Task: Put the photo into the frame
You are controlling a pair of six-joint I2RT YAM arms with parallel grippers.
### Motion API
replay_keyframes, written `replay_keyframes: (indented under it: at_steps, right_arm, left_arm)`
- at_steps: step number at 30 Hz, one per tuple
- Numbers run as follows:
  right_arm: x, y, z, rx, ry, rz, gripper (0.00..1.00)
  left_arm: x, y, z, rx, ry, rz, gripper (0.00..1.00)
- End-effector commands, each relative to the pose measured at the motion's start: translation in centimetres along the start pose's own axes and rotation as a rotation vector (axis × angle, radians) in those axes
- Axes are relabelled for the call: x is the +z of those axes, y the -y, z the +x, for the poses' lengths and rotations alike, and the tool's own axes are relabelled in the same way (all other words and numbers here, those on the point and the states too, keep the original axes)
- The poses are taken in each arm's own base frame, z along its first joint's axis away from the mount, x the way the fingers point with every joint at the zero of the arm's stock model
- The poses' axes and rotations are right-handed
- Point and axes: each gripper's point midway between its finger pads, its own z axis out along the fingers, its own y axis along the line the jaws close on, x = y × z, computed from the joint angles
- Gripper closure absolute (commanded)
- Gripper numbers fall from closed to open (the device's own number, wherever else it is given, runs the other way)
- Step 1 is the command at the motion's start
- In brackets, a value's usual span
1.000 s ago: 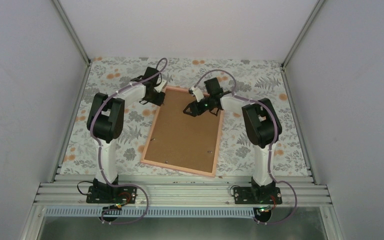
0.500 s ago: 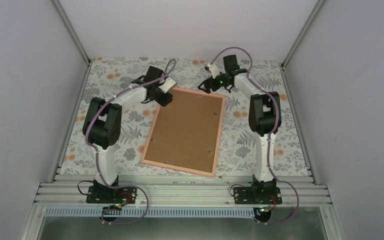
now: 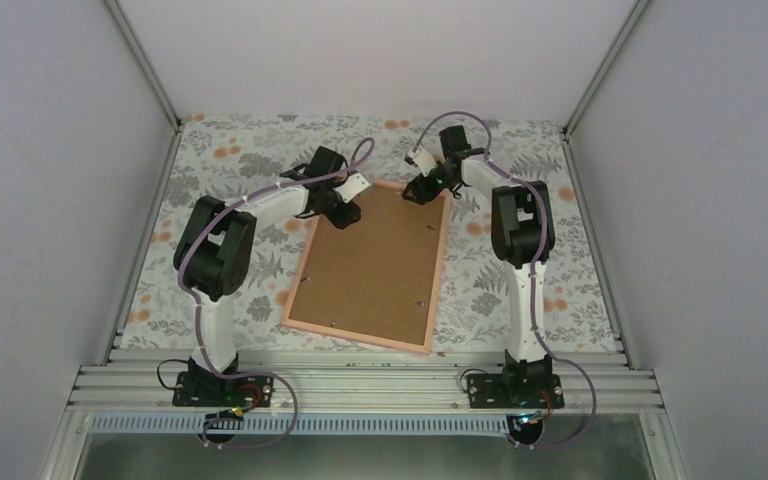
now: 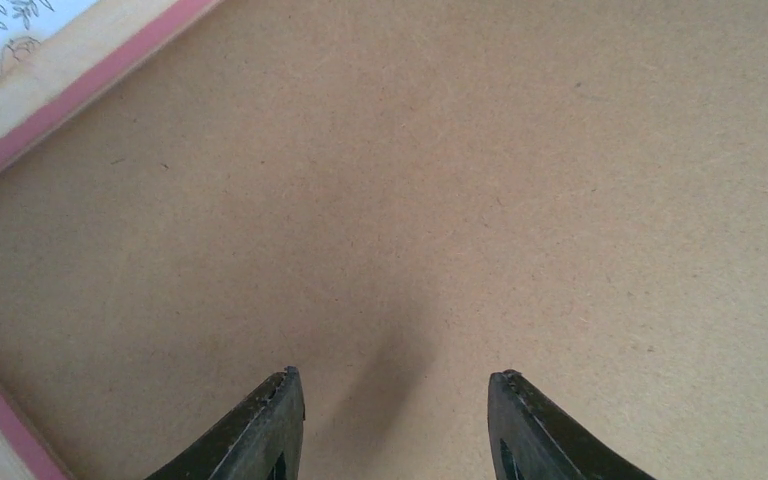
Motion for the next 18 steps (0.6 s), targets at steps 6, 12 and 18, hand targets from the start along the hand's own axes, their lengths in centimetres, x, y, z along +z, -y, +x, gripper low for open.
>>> replay_keyframes:
  at_steps: [6,12,18]
  right_arm:
    - [2.0,-0.4,1.2,-0.042,-0.038,0.059,0.33]
    - [2.5,0.0,1.7,-0.055,-0.055,0.089,0.41]
    - [3.1,1.0,1.9,-0.040,-0.073,0.124,0.60]
  left_arm:
    - [2.3,0.0,0.9,-0.010,-0.036,0.003,0.54]
    - [2.8,0.0,1.3,-0.009,-0.049,0.007,0.57]
    - [3.1,0.1,1.5,-0.010,-0.058,0.006,0.60]
